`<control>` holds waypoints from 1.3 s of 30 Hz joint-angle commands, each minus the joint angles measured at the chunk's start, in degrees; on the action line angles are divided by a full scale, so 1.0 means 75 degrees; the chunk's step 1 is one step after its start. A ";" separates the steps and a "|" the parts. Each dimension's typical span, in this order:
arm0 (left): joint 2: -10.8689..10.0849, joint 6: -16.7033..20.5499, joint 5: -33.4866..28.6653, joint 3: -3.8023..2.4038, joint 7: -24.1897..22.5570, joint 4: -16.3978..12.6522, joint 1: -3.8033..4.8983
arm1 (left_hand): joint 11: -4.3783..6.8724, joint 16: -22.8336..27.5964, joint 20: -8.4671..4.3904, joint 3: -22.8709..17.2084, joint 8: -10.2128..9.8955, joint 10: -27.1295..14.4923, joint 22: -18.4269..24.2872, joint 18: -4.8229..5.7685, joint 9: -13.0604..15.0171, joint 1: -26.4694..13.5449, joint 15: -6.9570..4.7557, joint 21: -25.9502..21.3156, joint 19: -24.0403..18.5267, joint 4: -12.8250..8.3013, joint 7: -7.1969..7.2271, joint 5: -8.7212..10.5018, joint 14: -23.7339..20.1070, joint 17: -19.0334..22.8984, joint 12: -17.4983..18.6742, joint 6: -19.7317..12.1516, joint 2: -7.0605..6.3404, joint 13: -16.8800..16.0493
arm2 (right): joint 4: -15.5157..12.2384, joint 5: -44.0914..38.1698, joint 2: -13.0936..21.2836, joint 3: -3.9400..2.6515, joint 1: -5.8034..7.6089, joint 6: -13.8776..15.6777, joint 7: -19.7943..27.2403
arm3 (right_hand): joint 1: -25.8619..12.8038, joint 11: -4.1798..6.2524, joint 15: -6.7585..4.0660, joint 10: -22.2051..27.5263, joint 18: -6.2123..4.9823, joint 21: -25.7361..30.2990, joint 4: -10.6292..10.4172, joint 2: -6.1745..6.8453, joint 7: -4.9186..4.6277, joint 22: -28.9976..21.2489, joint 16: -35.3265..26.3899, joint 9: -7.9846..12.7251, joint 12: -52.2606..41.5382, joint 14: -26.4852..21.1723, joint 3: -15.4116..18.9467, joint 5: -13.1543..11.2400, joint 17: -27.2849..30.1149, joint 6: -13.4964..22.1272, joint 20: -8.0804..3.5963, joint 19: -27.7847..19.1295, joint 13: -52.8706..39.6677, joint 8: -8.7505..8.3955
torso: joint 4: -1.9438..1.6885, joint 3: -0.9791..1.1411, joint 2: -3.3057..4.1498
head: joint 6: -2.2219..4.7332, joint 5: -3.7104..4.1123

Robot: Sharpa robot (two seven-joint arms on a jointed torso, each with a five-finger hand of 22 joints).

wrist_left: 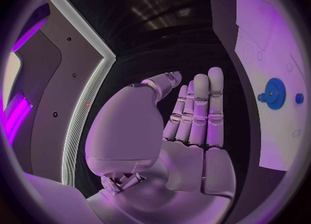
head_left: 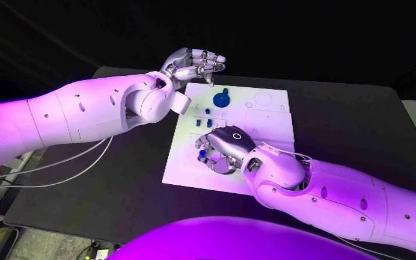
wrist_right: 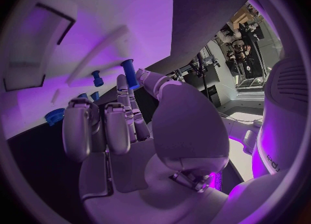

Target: Assemble the parts on the task board

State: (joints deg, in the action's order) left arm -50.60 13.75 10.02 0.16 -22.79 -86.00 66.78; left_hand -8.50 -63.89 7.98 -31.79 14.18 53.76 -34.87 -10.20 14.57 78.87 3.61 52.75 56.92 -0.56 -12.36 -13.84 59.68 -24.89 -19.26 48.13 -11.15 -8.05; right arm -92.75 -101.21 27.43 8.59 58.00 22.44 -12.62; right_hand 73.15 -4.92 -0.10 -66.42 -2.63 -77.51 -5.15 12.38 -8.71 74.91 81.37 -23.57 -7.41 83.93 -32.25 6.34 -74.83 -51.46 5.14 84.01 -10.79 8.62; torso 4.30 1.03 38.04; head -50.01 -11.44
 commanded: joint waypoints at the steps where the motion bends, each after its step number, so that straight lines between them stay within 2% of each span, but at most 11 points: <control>1: 0.0011 -0.0115 0.0010 -0.0005 -0.0033 -0.0008 0.0005 | -0.0010 -0.0028 0.0051 -0.0008 -0.0021 -0.0053 0.0007 -0.0056 -0.0010 0.0018 0.0000 -0.0033 0.0017 -0.0036 -0.0026 -0.0033 -0.0072 0.0011 -0.0043 -0.0030 0.0063 0.0008 | -0.0077 -0.0018 0.0010 0.0001 -0.0019 0.0216 0.0057 | 0.0060 0.0045 -0.0005 -0.0023 -0.0008 0.0026 0.0003 0.0038 0.0010 0.1160 0.0017 -0.0001 -0.0041 0.0379 0.0039 0.0022 -0.0008 -0.0010 0.0051 0.0310 -0.0020 0.0000 | 0.0004 -0.0001 -0.0002 | 0.0001 0.0003; 17: -0.0005 -0.0108 0.0010 -0.0005 -0.0022 -0.0008 0.0005 | -0.0011 -0.0042 0.0055 0.0000 -0.0019 -0.0085 0.0008 -0.0058 -0.0015 0.0013 0.0002 -0.0032 0.0011 -0.0045 -0.0027 -0.0035 -0.0082 0.0031 -0.0083 -0.0040 0.0075 0.0012 | -0.0201 0.0028 0.0138 0.0000 -0.0035 0.0274 -0.0023 | 0.0083 0.0050 -0.0015 -0.0091 -0.0008 0.0028 0.0004 0.0053 0.0017 0.1162 0.0011 -0.0013 -0.0101 0.0377 0.0056 0.0057 0.0008 -0.0083 0.0040 0.0312 -0.0061 0.0035 | 0.0002 -0.0008 -0.0003 | 0.0001 0.0007; 26: -0.0035 -0.0102 0.0010 -0.0004 -0.0019 -0.0008 0.0005 | -0.0011 -0.0042 0.0055 0.0000 -0.0019 -0.0085 0.0008 -0.0058 -0.0015 0.0013 0.0002 -0.0032 0.0011 -0.0045 -0.0027 -0.0035 -0.0082 0.0031 -0.0083 -0.0040 0.0075 0.0012 | -0.0422 -0.0053 0.0449 -0.0023 -0.0033 0.0487 -0.0035 | 0.0052 -0.0011 0.0035 0.0304 -0.0103 0.0527 -0.0038 0.0195 -0.0033 0.0919 -0.0169 0.0026 -0.0003 0.0287 0.0164 0.0070 0.0287 0.0045 0.0071 0.0156 -0.0046 -0.0045 | 0.0007 -0.0003 -0.0006 | 0.0001 0.0030; 31: -0.0055 -0.0103 0.0010 -0.0004 -0.0019 -0.0014 0.0005 | -0.0011 -0.0042 0.0055 0.0000 -0.0019 -0.0085 0.0008 -0.0058 -0.0015 0.0013 0.0002 -0.0032 0.0011 -0.0045 -0.0027 -0.0035 -0.0082 0.0031 -0.0083 -0.0040 0.0075 0.0012 | -0.0860 -0.0057 0.0900 -0.0096 0.0004 0.0739 0.0058 | 0.0014 -0.0006 0.0032 0.0414 -0.0141 0.0733 -0.0098 0.0309 -0.0050 0.0816 -0.0248 0.0053 -0.0083 0.0259 0.0391 0.0231 0.0411 0.0191 0.0081 0.0097 -0.0066 -0.0115 | 0.0006 -0.0006 -0.0003 | 0.0001 0.0069; 34: -0.0073 -0.0102 0.0010 -0.0003 -0.0019 -0.0021 0.0005 | -0.0011 -0.0042 0.0055 0.0000 -0.0019 -0.0085 0.0008 -0.0058 -0.0015 0.0013 0.0002 -0.0032 0.0011 -0.0045 -0.0027 -0.0035 -0.0082 0.0031 -0.0083 -0.0040 0.0075 0.0012 | -0.1121 0.0079 0.1223 -0.0137 0.0061 0.0950 0.0144 | 0.0040 -0.0008 0.0030 0.0189 -0.0105 0.0571 -0.0165 0.0282 -0.0040 0.0897 -0.0162 0.0008 -0.0317 0.0313 0.0514 0.0372 0.0295 -0.0028 0.0075 0.0166 -0.0150 0.0011 | 0.0017 -0.0012 -0.0011 | 0.0001 0.0105; 35: -0.0082 -0.0102 0.0010 -0.0003 -0.0019 -0.0023 0.0004 | -0.0011 -0.0042 0.0055 0.0000 -0.0019 -0.0085 0.0008 -0.0058 -0.0015 0.0013 0.0002 -0.0032 0.0011 -0.0045 -0.0027 -0.0035 -0.0082 0.0031 -0.0083 -0.0040 0.0075 0.0012 | -0.1291 0.0254 0.1466 -0.0162 0.0112 0.1111 0.0233 | 0.0056 0.0001 0.0026 0.0097 -0.0091 0.0500 -0.0174 0.0265 -0.0043 0.0933 -0.0151 -0.0004 -0.0384 0.0319 0.0517 0.0391 0.0279 -0.0095 0.0072 0.0191 -0.0178 0.0048 | 0.0022 -0.0015 -0.0015 | 0.0005 0.0127; 37: -0.0099 -0.0101 0.0010 -0.0001 -0.0019 -0.0029 0.0004 | -0.0011 -0.0042 0.0055 0.0000 -0.0019 -0.0085 0.0008 -0.0058 -0.0015 0.0013 0.0002 -0.0032 0.0011 -0.0045 -0.0027 -0.0035 -0.0082 0.0031 -0.0083 -0.0040 0.0075 0.0012 | -0.1504 0.0645 0.1803 -0.0185 0.0200 0.1292 0.0397 | 0.0139 0.0053 -0.0011 -0.0295 -0.0025 0.0161 -0.0190 0.0198 -0.0059 0.1106 -0.0058 -0.0063 -0.0672 0.0357 0.0501 0.0448 0.0137 -0.0406 0.0046 0.0302 -0.0322 0.0224 | 0.0027 -0.0012 -0.0017 | 0.0031 0.0153; 39: -0.0117 -0.0099 0.0010 0.0001 -0.0018 -0.0034 0.0004 | -0.0011 -0.0042 0.0055 0.0000 -0.0019 -0.0085 0.0008 -0.0058 -0.0015 0.0013 0.0002 -0.0032 0.0011 -0.0045 -0.0027 -0.0035 -0.0082 0.0031 -0.0083 -0.0040 0.0075 0.0012 | -0.1694 0.1149 0.2115 -0.0200 0.0293 0.1421 0.0522 | 0.0186 0.0144 -0.0077 -0.0564 0.0029 -0.0119 -0.0196 0.0158 0.0017 0.1249 0.0050 -0.0090 -0.0902 0.0403 0.0501 0.0462 -0.0029 -0.0527 0.0002 0.0384 -0.0472 0.0311 | 0.0049 -0.0012 -0.0026 | 0.0065 0.0196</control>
State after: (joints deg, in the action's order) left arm -51.49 13.75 10.02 0.20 -22.59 -86.07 66.76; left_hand -8.71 -63.89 7.98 -31.79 14.18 53.55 -34.87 -10.20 14.52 78.87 3.60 52.75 56.92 -0.56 -12.36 -13.84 59.27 -24.71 -19.69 48.13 -11.15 -8.01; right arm -104.60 -98.38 42.61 7.15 59.92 29.15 -11.43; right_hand 74.09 -4.04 -0.27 -69.99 -2.63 -77.81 -6.41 13.56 -8.67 74.93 81.49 -24.18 -13.67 84.02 -28.59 9.53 -74.58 -55.01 5.56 84.01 -14.03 10.73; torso 4.49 0.96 37.92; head -49.80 -10.34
